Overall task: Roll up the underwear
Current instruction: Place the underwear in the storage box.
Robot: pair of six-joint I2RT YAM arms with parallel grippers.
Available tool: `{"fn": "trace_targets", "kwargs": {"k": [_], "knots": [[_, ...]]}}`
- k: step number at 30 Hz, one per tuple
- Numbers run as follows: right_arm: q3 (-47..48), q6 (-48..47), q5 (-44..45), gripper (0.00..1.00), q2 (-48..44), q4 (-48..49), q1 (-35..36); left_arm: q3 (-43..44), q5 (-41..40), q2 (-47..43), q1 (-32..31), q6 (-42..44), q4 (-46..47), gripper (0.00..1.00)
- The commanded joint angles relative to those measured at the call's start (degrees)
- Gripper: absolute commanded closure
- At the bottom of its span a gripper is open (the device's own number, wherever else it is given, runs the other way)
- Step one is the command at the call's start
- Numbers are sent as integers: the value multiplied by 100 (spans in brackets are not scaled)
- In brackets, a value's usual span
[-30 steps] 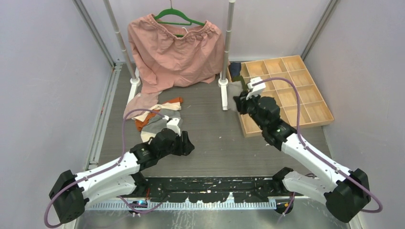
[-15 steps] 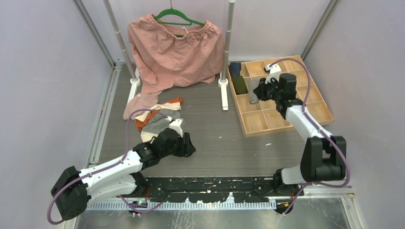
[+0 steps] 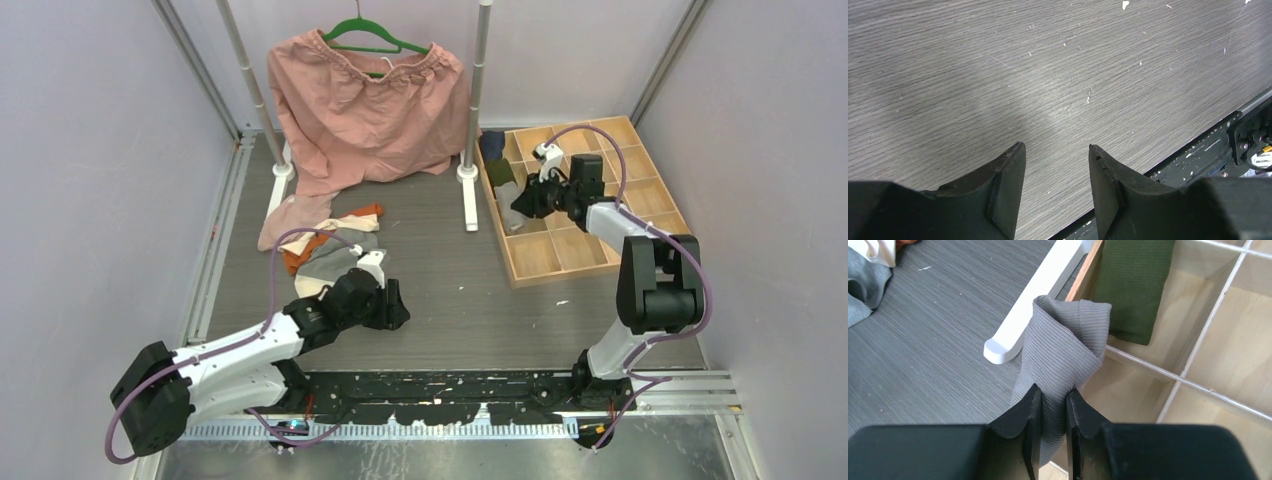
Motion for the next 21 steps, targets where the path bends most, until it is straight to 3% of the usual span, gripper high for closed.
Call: {"fn": "trace_targets", "kwargs": {"k": [1, 12, 21], "knots": [[279, -18, -264, 99, 160, 439, -1, 54, -38, 2, 21, 33, 260, 49], [478, 154, -220, 99, 612, 599, 2, 71, -75, 54, 21, 32, 244, 49], [1022, -399, 280, 98, 1052, -898, 122, 67, -59, 74, 21, 24, 248, 49]]}}
